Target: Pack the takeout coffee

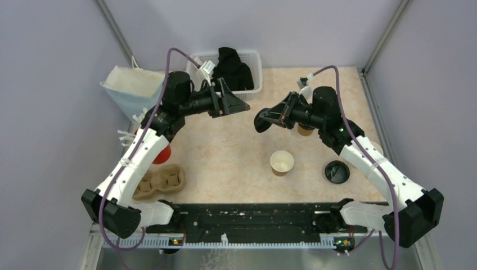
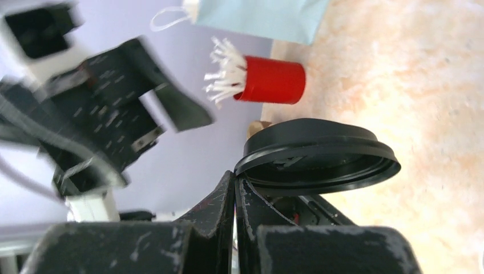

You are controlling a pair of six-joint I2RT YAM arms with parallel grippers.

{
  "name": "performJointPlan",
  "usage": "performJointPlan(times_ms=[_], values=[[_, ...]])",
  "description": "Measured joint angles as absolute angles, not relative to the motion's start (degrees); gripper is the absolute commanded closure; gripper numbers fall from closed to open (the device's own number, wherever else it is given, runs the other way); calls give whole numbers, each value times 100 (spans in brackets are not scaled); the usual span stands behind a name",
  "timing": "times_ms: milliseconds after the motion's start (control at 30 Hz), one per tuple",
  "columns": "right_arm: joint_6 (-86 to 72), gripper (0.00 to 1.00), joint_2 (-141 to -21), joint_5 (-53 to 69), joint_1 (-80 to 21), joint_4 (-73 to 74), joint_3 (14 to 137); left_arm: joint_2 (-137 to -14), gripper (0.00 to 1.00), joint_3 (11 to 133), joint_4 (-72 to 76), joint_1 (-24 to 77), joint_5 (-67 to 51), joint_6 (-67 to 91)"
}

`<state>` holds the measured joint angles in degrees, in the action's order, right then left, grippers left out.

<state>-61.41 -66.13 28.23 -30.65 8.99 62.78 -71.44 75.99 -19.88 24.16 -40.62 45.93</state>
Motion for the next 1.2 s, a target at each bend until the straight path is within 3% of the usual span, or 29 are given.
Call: performJointPlan(times_ms=[233,367,533,900,1200], values=[[-7642,100,-6681,1813,-3065,1828,6298,-7572,26,8781,-2718,3769,-2436,3264],[-8169,100,-6694,1413,-3065,2117,6381,-7721,27,8849,-3000,4141,-1837,2875],[-8318,100,-6694,1347,-3063,1962,6431,-7902,16,8849,-3253,4106,-1601,2788],[-6825,100,-6508,3361,-2545,-1160,5561,-7446,2,8315,-2515,2209,-3815,5061],[-7048,100,-6707,5566,-2388,-4858,5572,-7102,2,8184,-1549,2115,-4858,6591]])
